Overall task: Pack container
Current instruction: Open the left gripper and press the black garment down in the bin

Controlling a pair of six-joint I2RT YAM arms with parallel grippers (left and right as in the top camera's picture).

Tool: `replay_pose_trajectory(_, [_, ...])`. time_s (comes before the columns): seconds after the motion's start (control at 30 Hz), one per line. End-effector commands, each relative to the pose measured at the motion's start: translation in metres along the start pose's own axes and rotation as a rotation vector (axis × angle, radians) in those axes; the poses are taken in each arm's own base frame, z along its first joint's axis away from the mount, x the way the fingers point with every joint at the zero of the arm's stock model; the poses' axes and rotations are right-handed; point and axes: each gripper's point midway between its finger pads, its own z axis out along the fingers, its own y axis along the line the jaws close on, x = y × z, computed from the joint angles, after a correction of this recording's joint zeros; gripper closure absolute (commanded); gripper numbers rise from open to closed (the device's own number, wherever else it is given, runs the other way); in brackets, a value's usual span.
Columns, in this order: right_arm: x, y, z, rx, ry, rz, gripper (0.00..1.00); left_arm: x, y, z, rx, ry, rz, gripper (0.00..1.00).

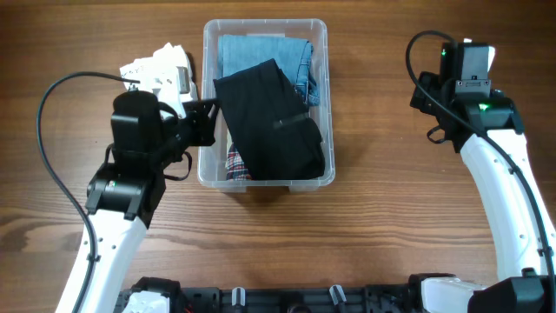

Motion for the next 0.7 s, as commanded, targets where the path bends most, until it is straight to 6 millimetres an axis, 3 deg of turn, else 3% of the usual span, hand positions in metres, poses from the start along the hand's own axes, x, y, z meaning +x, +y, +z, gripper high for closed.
replay_pose_trajectory(0.0, [0.000, -0.003, 0.002, 0.019, 0.000, -0.001, 0.00, -0.021, -0.002, -0.001, -0.007, -0.078, -0.019, 0.96])
replay_pose_trajectory(0.13, [0.000, -0.003, 0.002, 0.018, 0.000, -0.001, 0.00, -0.030, -0.007, 0.015, 0.026, -0.110, -0.034, 0.96])
replay_pose_trajectory(0.3, [0.000, -0.003, 0.002, 0.018, 0.000, -0.002, 0.00, -0.021, -0.020, 0.056, 0.038, -0.109, -0.025, 0.96])
replay_pose_trajectory(0.5, [0.000, -0.003, 0.002, 0.019, 0.000, -0.001, 0.00, 0.011, -0.017, 0.113, -0.059, -0.094, 0.013, 0.96])
replay_pose_trajectory(0.67, [0.000, -0.003, 0.002, 0.018, 0.000, -0.001, 0.00, 0.042, -0.002, 0.155, -0.102, -0.051, 0.024, 0.96])
